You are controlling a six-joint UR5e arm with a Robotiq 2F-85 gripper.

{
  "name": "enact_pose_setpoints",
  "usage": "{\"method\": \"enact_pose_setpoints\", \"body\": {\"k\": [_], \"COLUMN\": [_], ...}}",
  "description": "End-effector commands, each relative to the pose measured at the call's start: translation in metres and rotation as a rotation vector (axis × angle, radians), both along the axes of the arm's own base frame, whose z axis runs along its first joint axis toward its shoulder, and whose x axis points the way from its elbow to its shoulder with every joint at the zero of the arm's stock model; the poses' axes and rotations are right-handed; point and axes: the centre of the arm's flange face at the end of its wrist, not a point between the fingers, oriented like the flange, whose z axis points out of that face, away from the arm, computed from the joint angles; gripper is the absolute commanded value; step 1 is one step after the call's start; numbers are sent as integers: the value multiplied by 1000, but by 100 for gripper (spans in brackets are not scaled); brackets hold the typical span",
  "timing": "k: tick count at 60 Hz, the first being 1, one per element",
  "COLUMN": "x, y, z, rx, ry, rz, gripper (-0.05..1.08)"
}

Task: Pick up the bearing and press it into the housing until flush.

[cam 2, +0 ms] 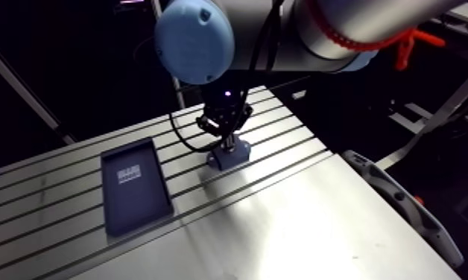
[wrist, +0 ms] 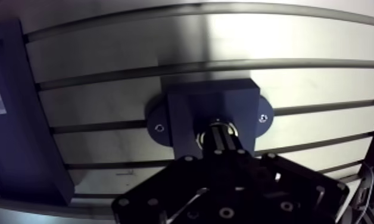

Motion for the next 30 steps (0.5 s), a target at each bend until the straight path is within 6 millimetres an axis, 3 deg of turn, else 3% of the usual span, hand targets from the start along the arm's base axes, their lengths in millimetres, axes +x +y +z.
{"method": "enact_pose_setpoints", "body": {"k": [1,30], "x": [1,1], "y": [-1,0], "z": [-2,-5], "rx": [-2,0], "ry": [-2,-10], "rz": [1,2], "gripper": [108,108]}}
